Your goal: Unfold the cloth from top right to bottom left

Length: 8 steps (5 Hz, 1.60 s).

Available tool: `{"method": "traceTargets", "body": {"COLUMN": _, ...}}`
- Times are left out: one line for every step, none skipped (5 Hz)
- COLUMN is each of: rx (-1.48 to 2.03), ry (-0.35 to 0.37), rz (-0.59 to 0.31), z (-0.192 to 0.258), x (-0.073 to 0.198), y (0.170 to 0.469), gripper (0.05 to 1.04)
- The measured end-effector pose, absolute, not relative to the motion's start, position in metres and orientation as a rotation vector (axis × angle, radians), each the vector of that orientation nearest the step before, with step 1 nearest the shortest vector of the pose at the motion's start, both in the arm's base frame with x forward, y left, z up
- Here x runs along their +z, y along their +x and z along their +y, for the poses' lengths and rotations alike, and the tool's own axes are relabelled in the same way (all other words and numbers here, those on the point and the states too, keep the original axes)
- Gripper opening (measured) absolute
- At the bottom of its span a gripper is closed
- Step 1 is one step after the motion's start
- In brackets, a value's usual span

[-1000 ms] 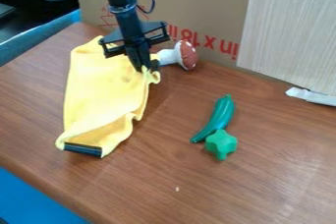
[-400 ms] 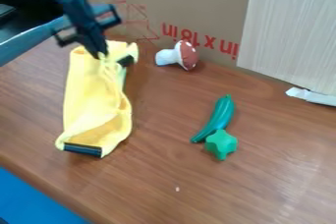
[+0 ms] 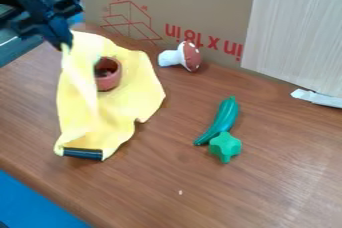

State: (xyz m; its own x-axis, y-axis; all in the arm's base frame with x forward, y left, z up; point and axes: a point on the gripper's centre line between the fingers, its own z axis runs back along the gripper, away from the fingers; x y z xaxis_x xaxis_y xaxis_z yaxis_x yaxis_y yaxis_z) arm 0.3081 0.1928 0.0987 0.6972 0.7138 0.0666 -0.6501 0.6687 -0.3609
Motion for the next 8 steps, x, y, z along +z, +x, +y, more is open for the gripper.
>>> {"method": "traceTargets", "body": {"rx": 0.783, "ry": -0.321, "rz": -0.210, "z": 0.212, "x": 0.103, "y": 0.293, "gripper": 0.055}}
{"method": "traceTargets", "body": {"rx": 0.823, "ry": -0.274, "rz": -0.215, "z": 0.234, "x": 0.098, "y": 0.287, "gripper": 0.055}}
{"method": "traceTargets", "body": {"rx": 0.853, "ry": -0.188, "rz": -0.182, "z": 0.251, "x": 0.080, "y": 0.282, "gripper": 0.055}}
{"method": "traceTargets", "body": {"rx": 0.876, "ry": -0.109, "rz": -0.157, "z": 0.272, "x": 0.060, "y": 0.276, "gripper": 0.055}}
{"method": "traceTargets", "body": {"rx": 0.911, "ry": -0.057, "rz": -0.138, "z": 0.293, "x": 0.044, "y": 0.268, "gripper": 0.055}}
{"method": "traceTargets", "body": {"rx": 0.936, "ry": -0.027, "rz": -0.129, "z": 0.304, "x": 0.040, "y": 0.258, "gripper": 0.055}}
{"method": "traceTargets", "body": {"rx": 0.984, "ry": -0.015, "rz": -0.112, "z": 0.314, "x": 0.040, "y": 0.244, "gripper": 0.071}}
{"method": "traceTargets", "body": {"rx": 1.089, "ry": -0.025, "rz": -0.034, "z": 0.322, "x": 0.029, "y": 0.233, "gripper": 0.211}}
